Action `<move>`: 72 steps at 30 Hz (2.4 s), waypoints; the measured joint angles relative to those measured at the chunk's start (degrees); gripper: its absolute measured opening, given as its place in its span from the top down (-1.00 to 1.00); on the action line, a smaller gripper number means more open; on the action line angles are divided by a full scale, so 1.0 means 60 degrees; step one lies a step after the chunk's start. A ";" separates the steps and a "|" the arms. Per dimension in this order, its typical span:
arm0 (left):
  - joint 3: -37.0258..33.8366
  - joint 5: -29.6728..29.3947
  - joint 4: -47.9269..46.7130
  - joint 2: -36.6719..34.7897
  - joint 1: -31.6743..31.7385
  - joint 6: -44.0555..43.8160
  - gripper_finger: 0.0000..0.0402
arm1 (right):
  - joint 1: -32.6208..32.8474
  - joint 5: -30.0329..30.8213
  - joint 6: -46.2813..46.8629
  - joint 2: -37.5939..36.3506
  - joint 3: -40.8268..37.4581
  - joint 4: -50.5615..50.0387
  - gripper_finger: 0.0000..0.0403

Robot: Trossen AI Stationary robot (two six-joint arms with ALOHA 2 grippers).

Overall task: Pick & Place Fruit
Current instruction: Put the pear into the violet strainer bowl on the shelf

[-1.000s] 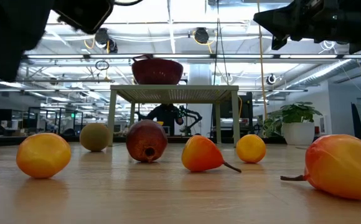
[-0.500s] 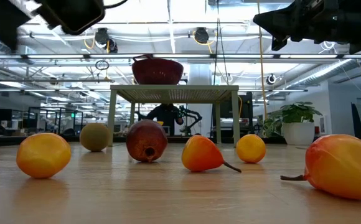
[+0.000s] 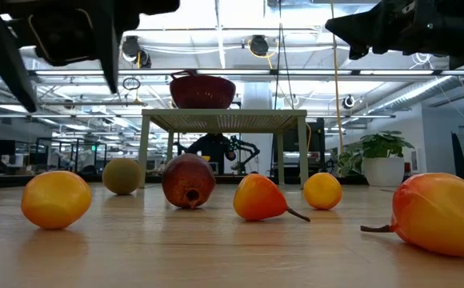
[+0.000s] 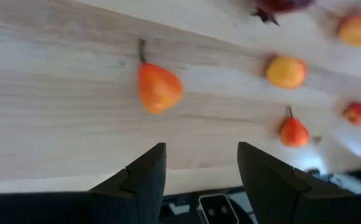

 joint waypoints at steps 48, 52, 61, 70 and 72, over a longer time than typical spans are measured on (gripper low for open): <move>0.1077 -0.0421 -0.1724 0.1019 0.1267 0.1790 0.03 | -0.0004 0.0000 -0.0225 0.0000 0.0004 -0.0044 0.99; 0.1086 0.0078 -0.1752 0.1302 0.1593 0.2481 0.03 | -0.0004 0.0000 -0.0219 0.0001 0.0004 -0.0047 1.00; 0.1086 0.0480 -0.1383 0.1639 0.1767 0.2899 0.03 | -0.0004 0.0000 -0.0211 0.0001 0.0004 -0.0078 1.00; 0.1086 0.0667 -0.1587 0.1639 0.1759 0.3232 0.03 | -0.0003 0.0002 -0.0211 0.0004 0.0004 -0.0075 1.00; 0.1082 0.0667 -0.1577 0.1661 0.1759 0.3363 0.03 | -0.0004 0.0001 -0.0208 0.0001 0.0004 -0.0080 1.00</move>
